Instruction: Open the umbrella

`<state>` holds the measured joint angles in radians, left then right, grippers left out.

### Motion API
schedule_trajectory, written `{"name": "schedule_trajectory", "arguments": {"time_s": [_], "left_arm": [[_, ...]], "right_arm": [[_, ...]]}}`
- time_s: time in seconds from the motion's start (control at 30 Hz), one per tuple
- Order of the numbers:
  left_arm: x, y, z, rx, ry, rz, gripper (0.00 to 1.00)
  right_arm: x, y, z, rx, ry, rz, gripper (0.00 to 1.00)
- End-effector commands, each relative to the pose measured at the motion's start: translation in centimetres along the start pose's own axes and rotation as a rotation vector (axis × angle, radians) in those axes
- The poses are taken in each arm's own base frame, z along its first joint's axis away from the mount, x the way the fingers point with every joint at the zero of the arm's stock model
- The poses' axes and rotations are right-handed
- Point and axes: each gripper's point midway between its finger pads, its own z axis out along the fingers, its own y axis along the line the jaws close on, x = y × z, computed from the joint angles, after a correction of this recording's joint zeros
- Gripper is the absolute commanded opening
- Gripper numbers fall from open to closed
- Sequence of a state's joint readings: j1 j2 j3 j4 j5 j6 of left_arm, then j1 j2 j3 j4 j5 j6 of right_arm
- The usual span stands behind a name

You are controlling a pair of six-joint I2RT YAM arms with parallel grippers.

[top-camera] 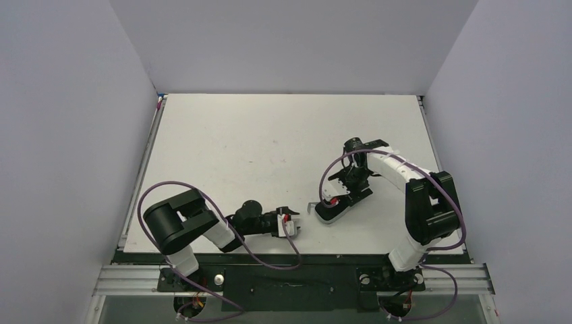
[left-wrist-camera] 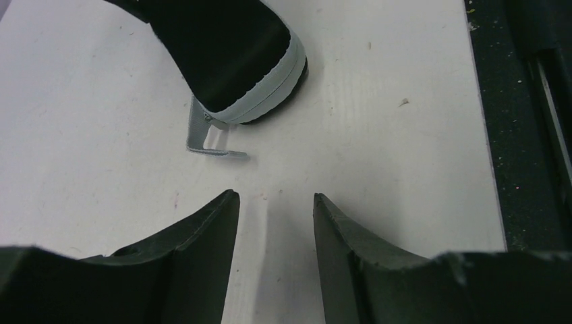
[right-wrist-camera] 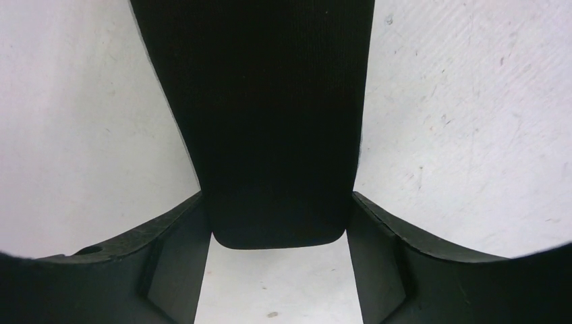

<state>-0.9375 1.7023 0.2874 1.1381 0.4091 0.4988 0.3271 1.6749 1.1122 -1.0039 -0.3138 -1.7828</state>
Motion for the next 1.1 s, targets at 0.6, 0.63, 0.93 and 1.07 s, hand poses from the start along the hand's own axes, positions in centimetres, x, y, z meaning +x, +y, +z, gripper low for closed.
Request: {"name": "schedule_trajectory", "arguments": {"time_s": [0.6,0.63,0.93,1.07], "left_arm": [[-4.0,-1.9,4.4,0.064,-0.15,0.077,0.28],[-3.4,-2.0,4.5,0.062,-0.135,0.076,0.27],[-0.6,-0.4,4.5,0.01,-0.059,0.045,0.23],[0.0,0.7,4.8,-0.009,-0.05,0.039,0.23]], "right_arm": [[-3.0,-1.8,1.2,0.129,-0.019,-0.323,0.41],[-3.1,-1.5,1.3,0.127,-0.02,-0.335,0.41],[-4.3,0.0,2.3,0.09,-0.07,-0.489,0.4],[-4.6,0.1,2.3,0.083,-0.083,-0.508,0.39]]}}
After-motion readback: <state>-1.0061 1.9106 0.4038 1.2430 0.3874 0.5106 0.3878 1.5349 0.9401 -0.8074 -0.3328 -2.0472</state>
